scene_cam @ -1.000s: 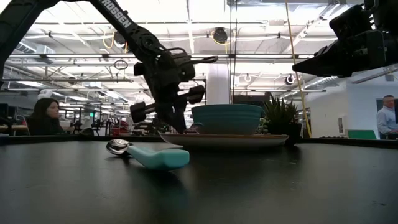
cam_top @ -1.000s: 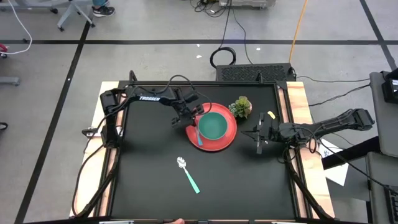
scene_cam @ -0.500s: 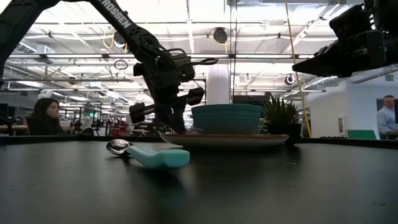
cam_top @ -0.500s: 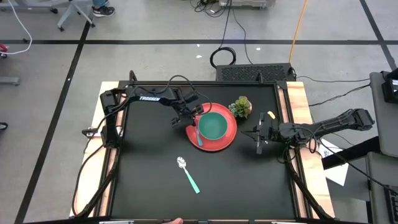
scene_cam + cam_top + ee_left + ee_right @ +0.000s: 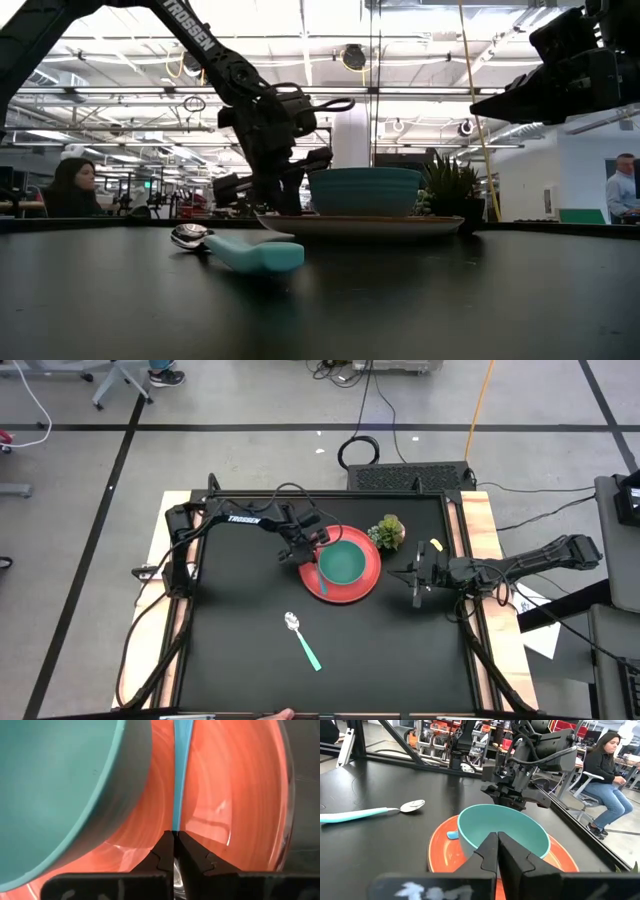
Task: Set table place
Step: Put the blue fork on the right side of the green bowl
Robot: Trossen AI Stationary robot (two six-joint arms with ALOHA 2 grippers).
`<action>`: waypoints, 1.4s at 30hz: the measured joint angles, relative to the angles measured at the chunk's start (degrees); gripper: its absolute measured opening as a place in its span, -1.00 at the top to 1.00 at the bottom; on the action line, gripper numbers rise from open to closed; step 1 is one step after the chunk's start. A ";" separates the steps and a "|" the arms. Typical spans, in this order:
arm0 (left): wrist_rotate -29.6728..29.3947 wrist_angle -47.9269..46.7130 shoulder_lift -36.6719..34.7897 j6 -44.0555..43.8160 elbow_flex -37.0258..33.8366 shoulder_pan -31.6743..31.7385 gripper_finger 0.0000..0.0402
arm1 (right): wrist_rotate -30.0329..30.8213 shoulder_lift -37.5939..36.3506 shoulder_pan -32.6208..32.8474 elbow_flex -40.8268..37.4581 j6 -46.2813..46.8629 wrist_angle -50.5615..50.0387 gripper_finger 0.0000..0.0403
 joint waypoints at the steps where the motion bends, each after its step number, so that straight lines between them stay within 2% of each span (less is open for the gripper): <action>1: -0.11 0.01 0.02 -0.01 0.00 0.00 0.95 | 0.00 0.00 -0.01 0.00 0.00 0.00 1.00; 18: -0.65 0.13 0.17 -0.92 -0.11 0.02 0.96 | 0.00 0.00 0.00 0.00 0.00 -0.02 1.00; 23: -0.80 0.10 0.22 -1.76 -0.15 0.02 0.89 | 0.00 0.00 -0.01 0.00 0.00 -0.02 1.00; 30: -0.87 0.12 0.24 -2.44 -0.15 0.02 0.88 | 0.00 0.00 0.01 0.00 0.00 -0.02 1.00; 42: -1.26 0.59 0.28 -4.73 -0.20 0.13 0.63 | 0.00 0.00 0.01 0.00 0.00 -0.02 1.00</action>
